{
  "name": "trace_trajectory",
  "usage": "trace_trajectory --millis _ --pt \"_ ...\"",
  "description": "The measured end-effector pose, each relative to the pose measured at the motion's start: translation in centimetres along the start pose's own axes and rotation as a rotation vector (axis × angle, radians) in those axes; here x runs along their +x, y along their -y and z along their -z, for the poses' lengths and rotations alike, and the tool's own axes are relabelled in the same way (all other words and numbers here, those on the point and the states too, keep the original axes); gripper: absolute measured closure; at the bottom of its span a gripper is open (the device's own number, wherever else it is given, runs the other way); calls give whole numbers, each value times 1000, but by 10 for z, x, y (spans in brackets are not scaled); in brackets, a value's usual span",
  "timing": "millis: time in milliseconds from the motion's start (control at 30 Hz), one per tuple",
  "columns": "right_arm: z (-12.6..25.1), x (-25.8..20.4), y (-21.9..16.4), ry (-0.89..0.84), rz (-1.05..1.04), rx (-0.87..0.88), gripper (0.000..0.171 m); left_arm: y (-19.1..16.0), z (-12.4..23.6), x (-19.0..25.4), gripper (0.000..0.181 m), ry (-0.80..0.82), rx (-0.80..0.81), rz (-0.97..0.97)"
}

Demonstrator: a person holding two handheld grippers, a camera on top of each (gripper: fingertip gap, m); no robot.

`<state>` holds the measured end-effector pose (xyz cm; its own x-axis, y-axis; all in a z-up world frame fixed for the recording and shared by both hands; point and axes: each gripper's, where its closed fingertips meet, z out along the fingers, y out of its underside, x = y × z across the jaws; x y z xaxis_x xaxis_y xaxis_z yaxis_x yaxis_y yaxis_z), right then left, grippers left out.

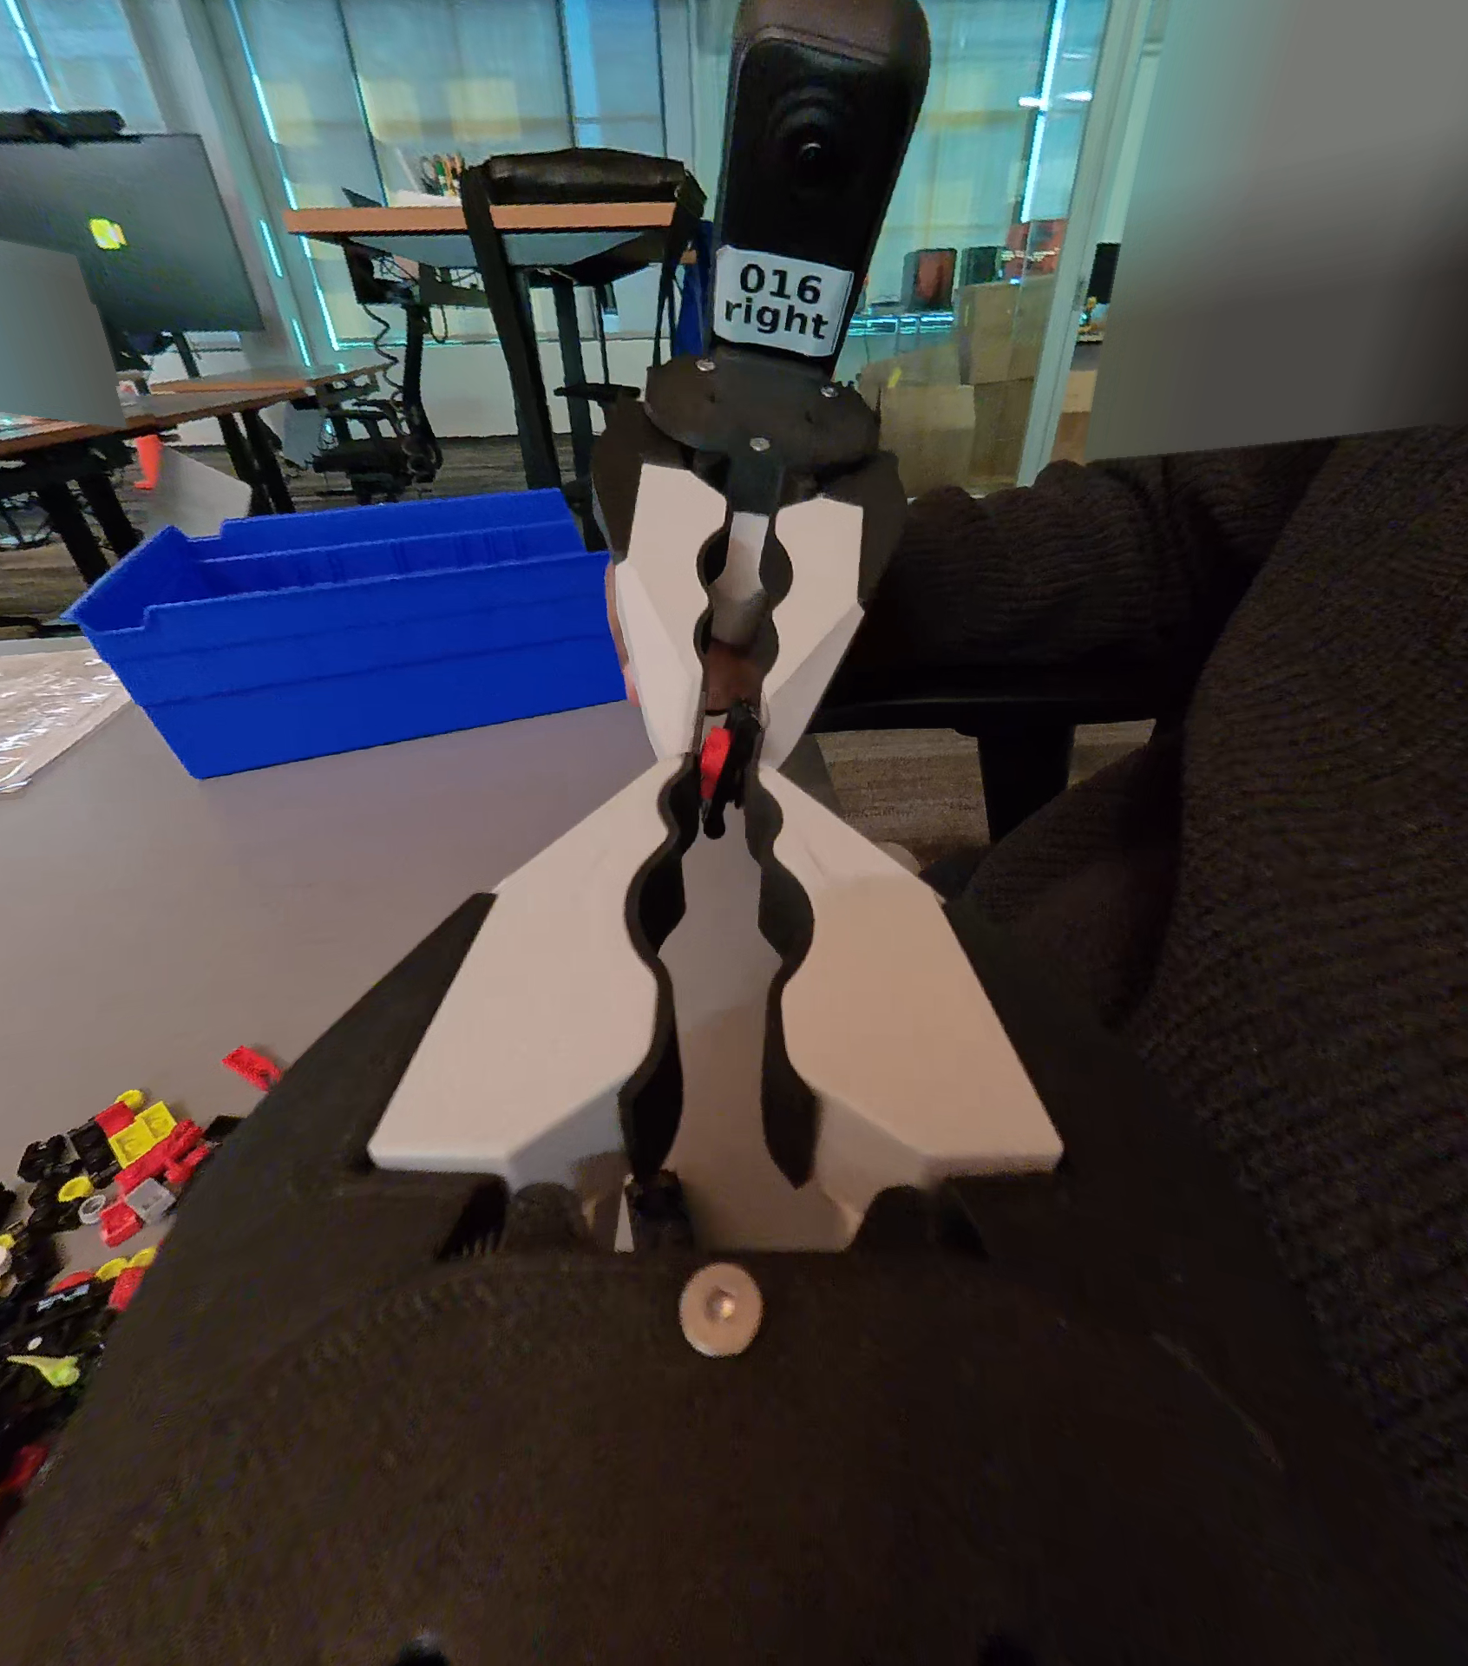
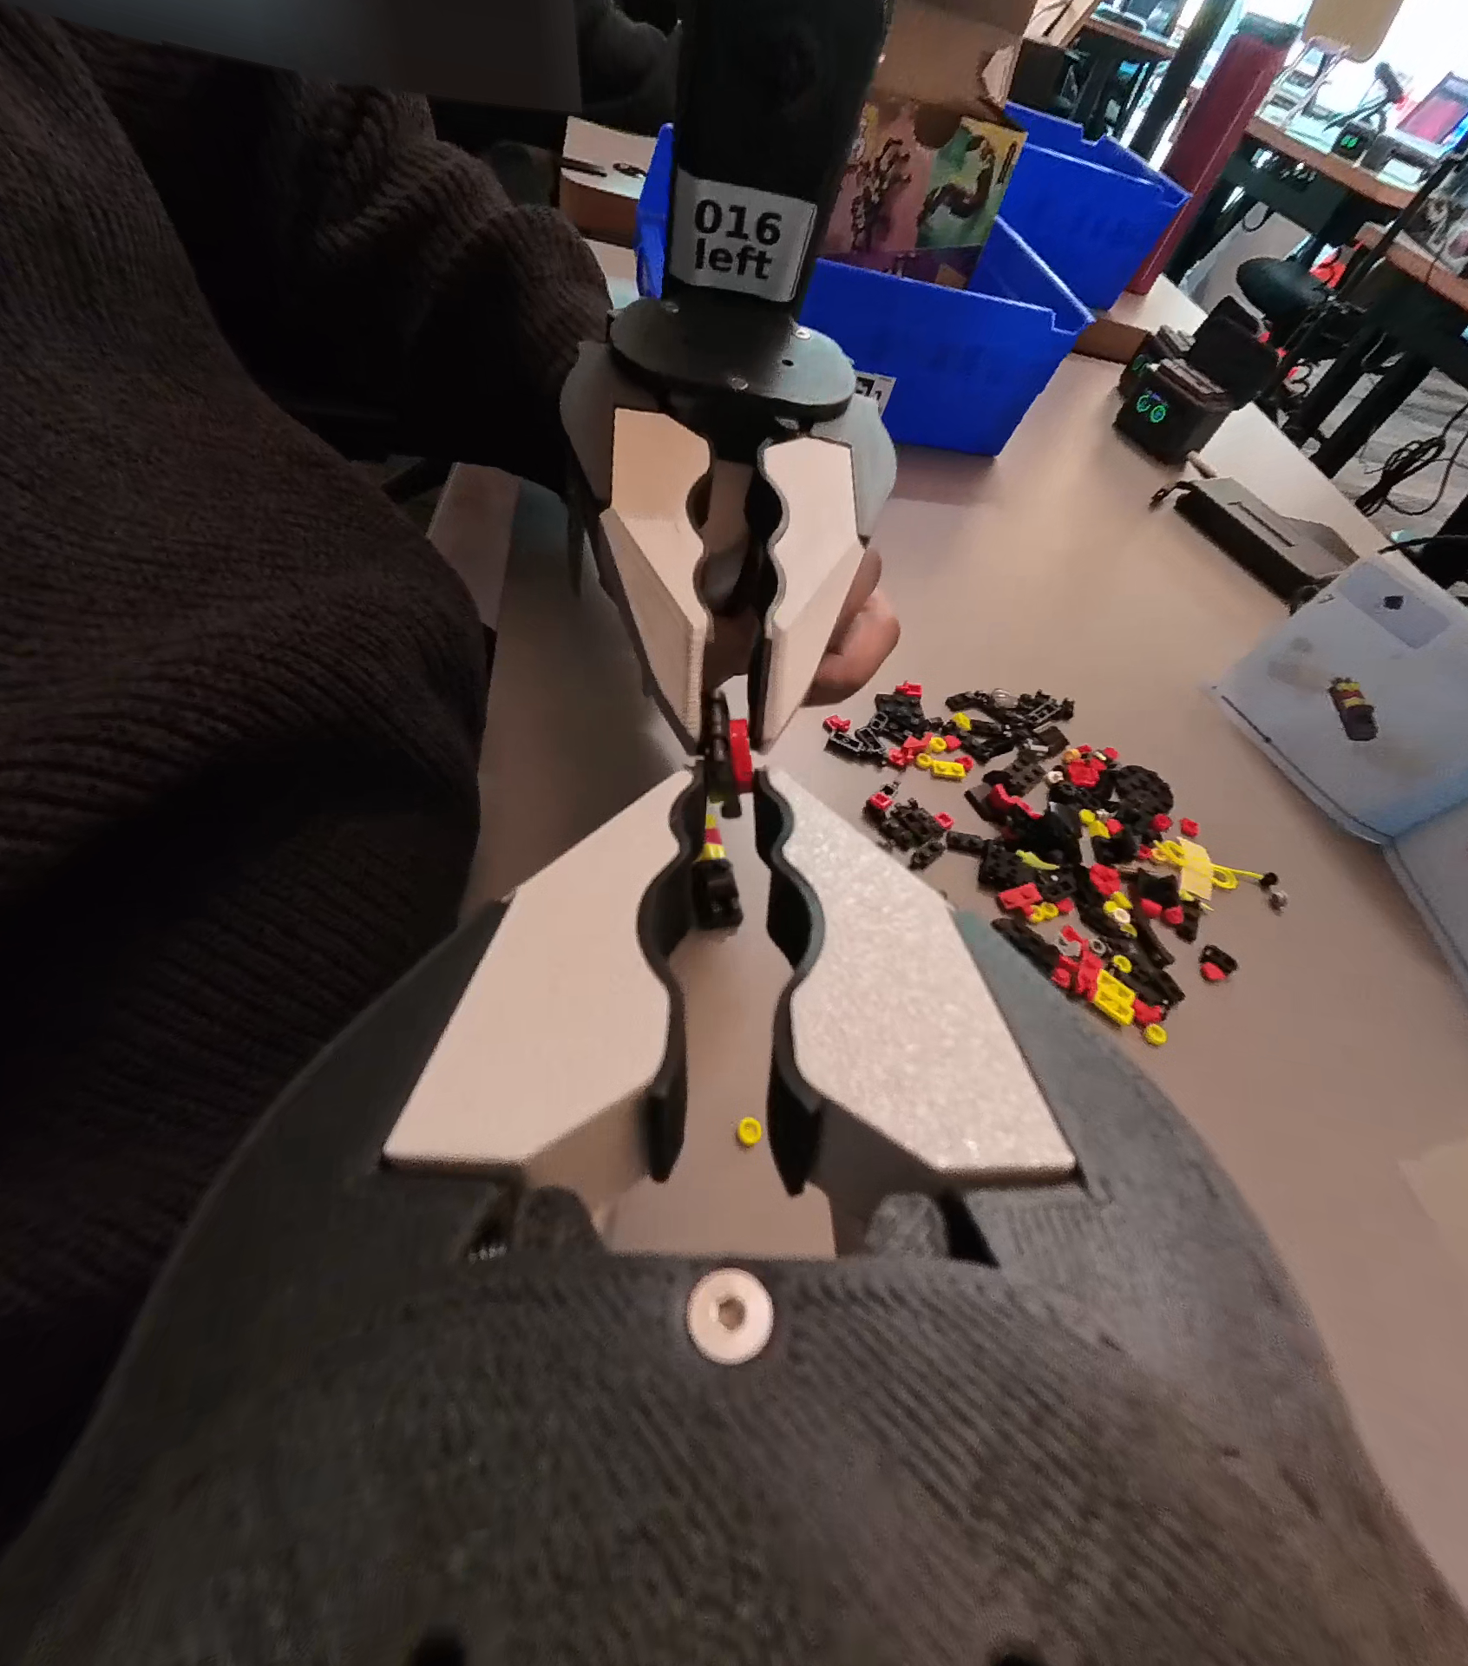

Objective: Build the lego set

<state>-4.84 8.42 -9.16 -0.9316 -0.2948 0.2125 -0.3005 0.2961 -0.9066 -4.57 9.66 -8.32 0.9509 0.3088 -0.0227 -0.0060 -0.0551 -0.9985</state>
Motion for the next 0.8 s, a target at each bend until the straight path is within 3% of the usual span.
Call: trace_trajectory --millis 467,800 --pt "7 8 13 -52 -1 78 154 12 5 -4 176 -11 62 58" --pt "8 1 19 0 -31 125 162 18 6 2 177 -38 94 66"
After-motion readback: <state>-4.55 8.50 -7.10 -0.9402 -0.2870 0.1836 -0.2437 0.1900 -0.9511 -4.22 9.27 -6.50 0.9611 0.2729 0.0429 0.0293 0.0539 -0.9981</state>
